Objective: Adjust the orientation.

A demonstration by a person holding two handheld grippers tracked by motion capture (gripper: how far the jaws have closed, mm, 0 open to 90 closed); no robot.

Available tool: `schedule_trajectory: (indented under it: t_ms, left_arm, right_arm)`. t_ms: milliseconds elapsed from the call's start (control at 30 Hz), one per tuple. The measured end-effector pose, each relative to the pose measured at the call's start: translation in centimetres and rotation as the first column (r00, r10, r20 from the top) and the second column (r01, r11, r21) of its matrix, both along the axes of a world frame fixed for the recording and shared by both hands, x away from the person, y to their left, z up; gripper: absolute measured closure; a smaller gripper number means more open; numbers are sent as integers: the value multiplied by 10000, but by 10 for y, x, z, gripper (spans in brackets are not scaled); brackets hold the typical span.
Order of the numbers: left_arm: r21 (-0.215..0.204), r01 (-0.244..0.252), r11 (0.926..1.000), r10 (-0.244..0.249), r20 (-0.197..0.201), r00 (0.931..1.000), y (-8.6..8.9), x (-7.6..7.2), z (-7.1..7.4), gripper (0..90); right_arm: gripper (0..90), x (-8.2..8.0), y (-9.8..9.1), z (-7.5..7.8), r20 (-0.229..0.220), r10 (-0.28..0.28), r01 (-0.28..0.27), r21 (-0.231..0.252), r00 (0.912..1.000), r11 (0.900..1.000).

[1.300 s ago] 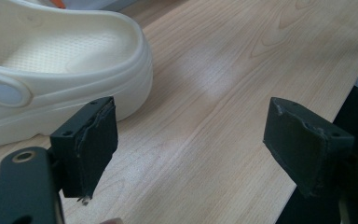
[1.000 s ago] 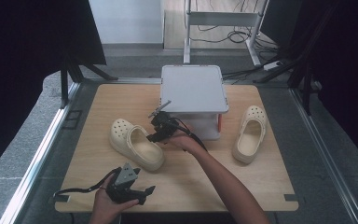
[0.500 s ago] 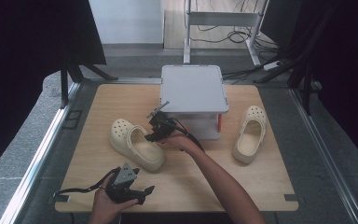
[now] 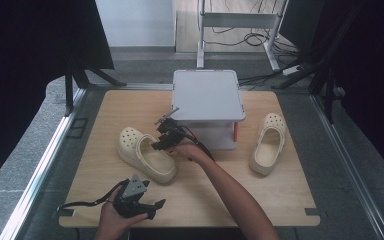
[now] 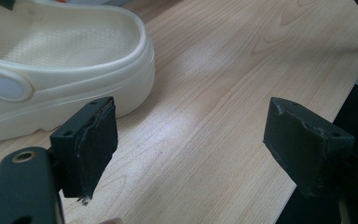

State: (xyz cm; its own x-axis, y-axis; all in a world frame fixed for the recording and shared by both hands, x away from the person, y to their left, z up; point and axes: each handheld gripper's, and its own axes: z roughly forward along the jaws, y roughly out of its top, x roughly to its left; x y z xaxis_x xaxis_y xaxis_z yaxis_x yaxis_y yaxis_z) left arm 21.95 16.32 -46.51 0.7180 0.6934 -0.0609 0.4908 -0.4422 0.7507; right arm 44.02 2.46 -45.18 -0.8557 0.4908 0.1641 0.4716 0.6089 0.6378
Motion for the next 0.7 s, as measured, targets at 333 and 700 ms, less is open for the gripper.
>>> schedule_trajectory:
  t_ms: [333, 700]
  left_arm:
    - [3, -21, 10000, 21, -19, 10000, 1, 0, 0, 179]
    - [2, -20, 10000, 20, -35, 10000, 1, 0, 0, 180]
  right_arm:
    - [585, 4, 11, -7, -126, 31, -31, 47, 9999, 10000]
    - [725, 6, 21, -14, -411, -128, 122, -138, 9991, 9998]
